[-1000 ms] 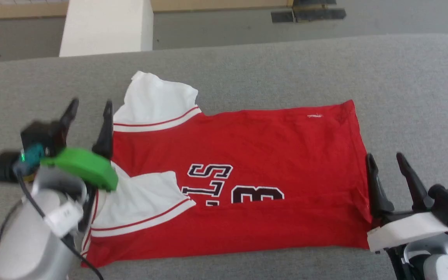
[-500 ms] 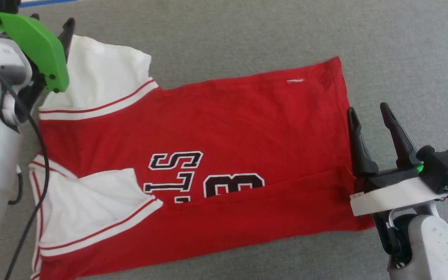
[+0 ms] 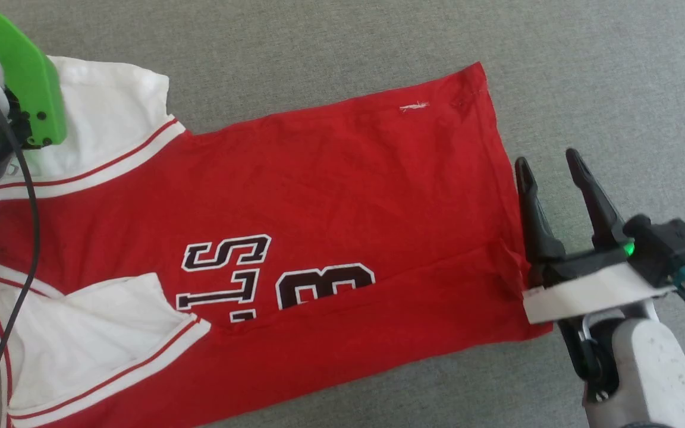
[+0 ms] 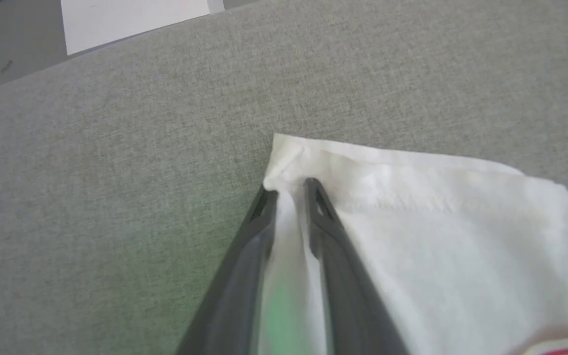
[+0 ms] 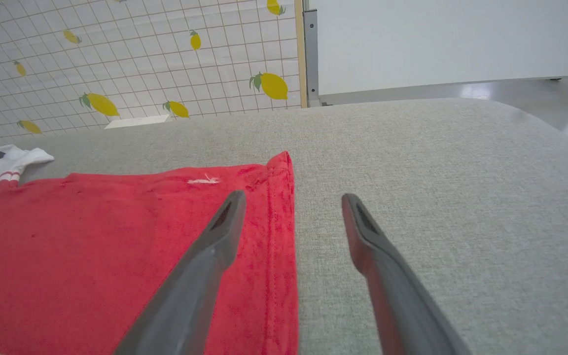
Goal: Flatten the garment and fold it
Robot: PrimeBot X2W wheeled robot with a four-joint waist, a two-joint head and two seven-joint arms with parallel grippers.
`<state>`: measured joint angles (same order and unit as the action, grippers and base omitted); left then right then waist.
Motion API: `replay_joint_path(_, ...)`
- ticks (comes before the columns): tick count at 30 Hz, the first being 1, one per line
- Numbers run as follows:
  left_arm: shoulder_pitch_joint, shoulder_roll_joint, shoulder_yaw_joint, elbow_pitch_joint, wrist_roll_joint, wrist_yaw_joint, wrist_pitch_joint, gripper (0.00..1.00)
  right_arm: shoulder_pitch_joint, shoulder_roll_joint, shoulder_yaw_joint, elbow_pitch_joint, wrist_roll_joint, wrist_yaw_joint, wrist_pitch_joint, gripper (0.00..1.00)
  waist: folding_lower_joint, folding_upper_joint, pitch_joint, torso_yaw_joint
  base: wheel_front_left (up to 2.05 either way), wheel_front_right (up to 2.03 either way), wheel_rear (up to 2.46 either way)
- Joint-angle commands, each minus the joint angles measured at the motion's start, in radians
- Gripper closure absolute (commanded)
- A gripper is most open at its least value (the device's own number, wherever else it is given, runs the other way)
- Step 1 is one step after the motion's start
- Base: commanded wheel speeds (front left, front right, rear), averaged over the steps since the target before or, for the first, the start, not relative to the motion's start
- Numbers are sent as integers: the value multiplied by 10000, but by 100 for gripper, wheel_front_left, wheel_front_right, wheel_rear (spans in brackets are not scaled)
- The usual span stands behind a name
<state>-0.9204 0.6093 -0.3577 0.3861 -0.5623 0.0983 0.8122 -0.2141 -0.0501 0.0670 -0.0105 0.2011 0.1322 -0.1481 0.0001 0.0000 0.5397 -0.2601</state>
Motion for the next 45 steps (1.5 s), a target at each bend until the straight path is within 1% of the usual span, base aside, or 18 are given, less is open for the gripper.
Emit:
replay_joint_path(1, 266, 101, -29, -58, -70, 55, 99, 100, -418, -1, 74, -2, -89, -15, 72, 0, -1, 0, 16, -15, 0, 0, 0)
replay_joint_path(4, 321, 190, -5, -257, -80, 102, 119, 100, -1091, -54, 158, 11, -331, -15, 503, 0, -1, 0, 49, -32, 0, 0, 0)
replay_joint_path(6, 324, 234, -4, -361, -77, 115, 131, 100, -1651, -108, 166, 131, -453, -15, 1062, 0, -1, 0, 77, -32, 0, 0, 0)
replay_joint_path(8, 326, 244, 8, -466, -111, 138, 154, 100, -2415, -112, 135, 368, -515, -15, 1902, 0, -1, 0, 114, -9, 0, 0, 0)
replay_joint_path(10, 335, 236, 9, -568, -139, 151, 149, 100, -3112, -111, 26, 796, -616, -15, 2998, 0, -1, 0, 165, 39, 0, 0, 0)
replay_joint_path(15, 250, 177, -33, -823, -178, 116, 97, 100, -4657, -66, -223, 1962, -689, -15, 6484, 0, -1, 0, 370, 243, 0, 0, 0)
replay_joint_path(17, 213, 101, -27, -877, -228, 108, 28, 100, -5143, -53, -229, 2239, -766, -15, 7505, 0, -1, 0, 453, 343, 0, 0, 0)
replay_joint_path(24, 75, -36, -97, -870, -270, 15, -172, 100, -6254, -23, -133, 3142, -968, -15, 9787, 0, -1, 0, 679, 612, 0, 0, 0)
replay_joint_path(25, 55, -54, -106, -855, -278, 0, -204, 100, -6357, -20, -140, 3302, -958, -15, 10109, 5, -1, 0, 697, 643, 0, 0, 0)
replay_joint_path(26, 41, -79, -109, -839, -294, -22, -257, 100, -6438, -17, -111, 3452, -964, -15, 10435, 31, -1, 0, 707, 676, 0, 0, 0)
replay_joint_path(27, 37, -111, -93, -824, -331, -45, -320, 100, -6481, -15, -101, 3566, -969, -15, 10714, 60, -1, 0, 706, 700, 0, 0, 0)
replay_joint_path(28, 43, -148, -75, -794, -371, -63, -397, 100, -6526, -13, -78, 3656, -988, -15, 11000, 78, -1, 0, 698, 728, 0, 0, 0)
replay_joint_path(29, 52, -171, -77, -772, -381, -83, -470, 100, -6553, -12, -73, 3690, -1001, -15, 11154, 92, -1, 0, 682, 759, 0, 0, 0)
replay_joint_path(30, 68, -178, -94, -747, -356, -121, -595, 100, -6570, -11, -77, 3687, -1012, -15, 11243, 100, -1, 0, 648, 798, 0, 0, 0)
replay_joint_path(33, 156, -237, -51, -707, -307, -238, -1255, 100, -6464, -10, -100, 3536, -936, -15, 11071, 100, -1, 0, 457, 897, 0, 0, 0)
replay_joint_path(35, 307, -321, 24, -715, -263, -344, -2028, 100, -6223, -25, -98, 3345, -843, -15, 10626, 100, -1, 0, 217, 995, 0, 0, 0)
replay_joint_path(42, 1720, -842, 478, -788, -389, -681, -5393, 100, -4508, -179, -169, 2274, -384, -15, 7660, 100, -1, 0, -1176, 1436, 0, 0, 0)
replay_joint_path(45, 2711, -1024, 643, -1103, -560, -760, -6444, 100, -3630, -192, -201, 1830, -210, -15, 6521, 100, -1, 0, -1841, 1595, 0, 0, 0)
